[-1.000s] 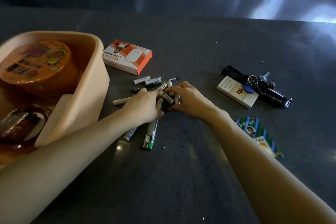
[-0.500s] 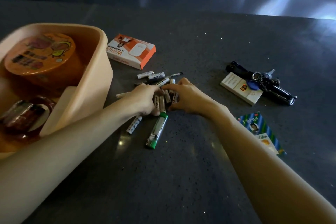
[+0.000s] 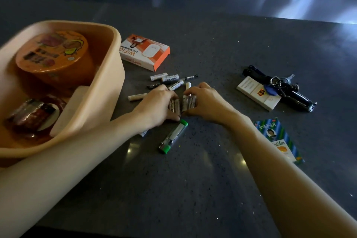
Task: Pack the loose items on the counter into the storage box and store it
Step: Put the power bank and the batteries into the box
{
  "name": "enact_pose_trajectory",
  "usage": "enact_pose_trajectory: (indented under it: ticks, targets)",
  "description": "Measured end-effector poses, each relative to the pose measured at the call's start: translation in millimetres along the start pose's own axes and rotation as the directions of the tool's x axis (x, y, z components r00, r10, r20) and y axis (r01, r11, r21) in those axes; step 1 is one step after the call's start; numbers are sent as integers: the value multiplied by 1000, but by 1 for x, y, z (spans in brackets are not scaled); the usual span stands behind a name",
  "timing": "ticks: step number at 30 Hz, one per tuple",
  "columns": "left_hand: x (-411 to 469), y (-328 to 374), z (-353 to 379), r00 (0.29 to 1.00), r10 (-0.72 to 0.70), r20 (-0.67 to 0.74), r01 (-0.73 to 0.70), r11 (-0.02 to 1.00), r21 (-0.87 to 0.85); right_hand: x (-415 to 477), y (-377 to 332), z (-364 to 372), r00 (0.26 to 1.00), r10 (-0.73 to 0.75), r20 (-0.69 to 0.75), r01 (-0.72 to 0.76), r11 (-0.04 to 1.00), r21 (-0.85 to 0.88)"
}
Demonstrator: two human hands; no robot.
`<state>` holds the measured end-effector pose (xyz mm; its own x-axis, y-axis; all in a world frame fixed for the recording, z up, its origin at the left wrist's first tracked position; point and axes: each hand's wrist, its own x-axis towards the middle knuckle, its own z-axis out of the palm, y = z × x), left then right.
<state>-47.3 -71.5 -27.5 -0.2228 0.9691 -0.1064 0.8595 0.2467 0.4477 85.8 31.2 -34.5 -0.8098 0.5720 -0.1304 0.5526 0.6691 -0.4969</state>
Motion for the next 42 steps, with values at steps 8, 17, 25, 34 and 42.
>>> enact_pose_trajectory:
  ticks: [8, 17, 25, 34, 42]
  targets:
    - [-27, 1, -87, 966, 145, -212, -144, 989, 23, -8, -50, -53, 979, -23, -200, 20, 1000, -21]
    - [-90, -94, -186, 964, 27, -264, -2, 995, 96, 10, -187, -44, 949, -199, -243, 189, 980, -62]
    - [-118, -183, -192, 982, 142, -123, -127, 985, 119, 40, -260, 34, 990, -130, -48, 122, 982, -146]
    - [-122, -219, -196, 972, 232, -39, -227, 968, 106, 42, -280, 77, 988, -79, 133, 109, 964, -242]
    - [-136, -221, -184, 958, 283, 36, -285, 949, 133, 37, -279, 74, 987, -63, 146, 85, 985, -148]
